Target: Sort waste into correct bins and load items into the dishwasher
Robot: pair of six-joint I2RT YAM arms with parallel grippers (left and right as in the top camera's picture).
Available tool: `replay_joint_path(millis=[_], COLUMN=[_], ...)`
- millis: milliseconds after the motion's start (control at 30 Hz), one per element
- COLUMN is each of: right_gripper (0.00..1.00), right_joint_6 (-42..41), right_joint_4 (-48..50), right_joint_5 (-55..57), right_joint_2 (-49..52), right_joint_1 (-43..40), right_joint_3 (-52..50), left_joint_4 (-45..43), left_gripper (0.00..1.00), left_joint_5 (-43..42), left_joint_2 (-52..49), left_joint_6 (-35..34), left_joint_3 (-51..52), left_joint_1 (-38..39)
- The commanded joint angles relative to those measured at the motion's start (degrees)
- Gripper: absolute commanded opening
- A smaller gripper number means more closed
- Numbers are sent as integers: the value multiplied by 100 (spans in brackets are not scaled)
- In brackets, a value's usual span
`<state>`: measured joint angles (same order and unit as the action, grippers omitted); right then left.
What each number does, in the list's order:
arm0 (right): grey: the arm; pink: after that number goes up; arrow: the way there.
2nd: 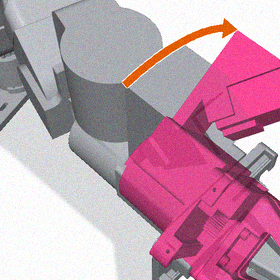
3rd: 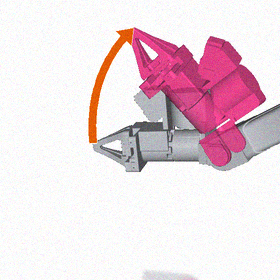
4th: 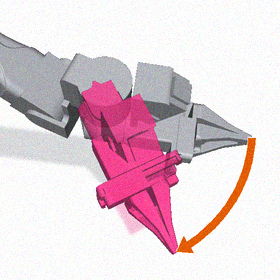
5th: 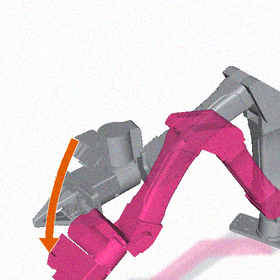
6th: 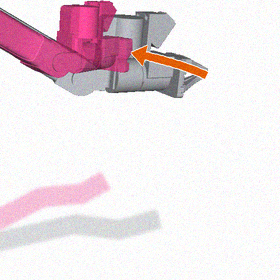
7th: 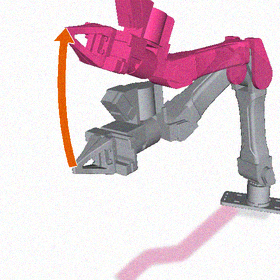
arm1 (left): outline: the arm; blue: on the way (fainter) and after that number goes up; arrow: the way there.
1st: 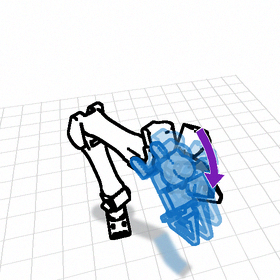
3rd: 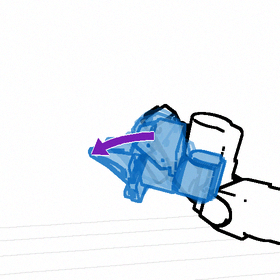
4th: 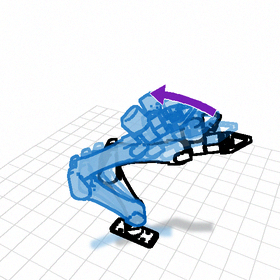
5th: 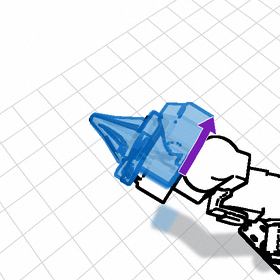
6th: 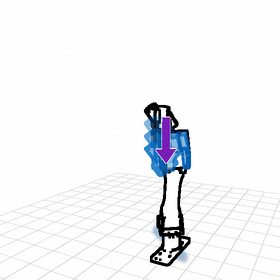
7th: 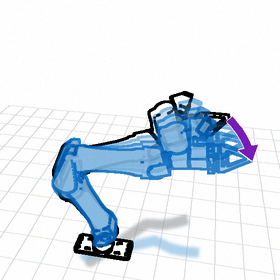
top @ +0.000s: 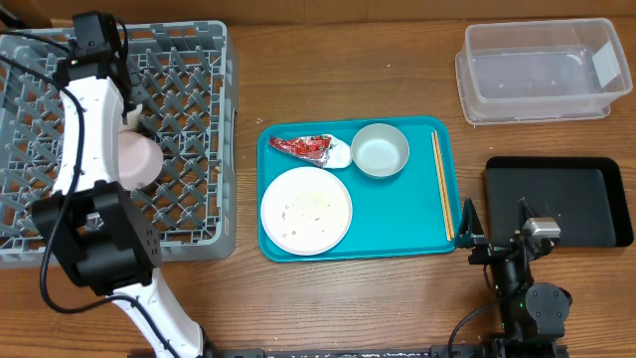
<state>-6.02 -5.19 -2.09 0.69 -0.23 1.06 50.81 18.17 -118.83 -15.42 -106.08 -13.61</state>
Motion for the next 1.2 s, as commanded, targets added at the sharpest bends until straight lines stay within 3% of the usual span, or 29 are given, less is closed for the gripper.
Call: replay_joint_path(millis=[0,200,367,467,667,867,1000,1167], right_gripper=[99,100,100,100,100,99,100,100], right_joint_6=[-15,-15,-15,-15,-15,-15,-15,-15], right_joint_4=[37,35,37,37,35,37,37,37], right_joint_5=[52,52,52,52,52,52,52,52], right_joint_2=[-52,-52,-52,-52,-52,-52,-52,-52], right_joint_1=[17,17,17,17,17,17,17,17], right_joint_3=[-59,-59,-59,-59,-59,-59,-59,-59], left_joint_4=[-55,-153,-103,-55,90,2,-348,-431], left_gripper=[4,4,4,4,4,4,4,4], left_joint_5=[-162,-146,544,940,907,-367,-1408,-1502], left_joint_2=[-153,-173,-170,-170,-122,192,389,271], left_joint_6=[153,297,273,22,-420,-507,-9,603], left_joint_3=[22,22,22,22,13,-94,-101,-96], left_joint_1=[2,0,-7,-42,-173,-179,-151,-28])
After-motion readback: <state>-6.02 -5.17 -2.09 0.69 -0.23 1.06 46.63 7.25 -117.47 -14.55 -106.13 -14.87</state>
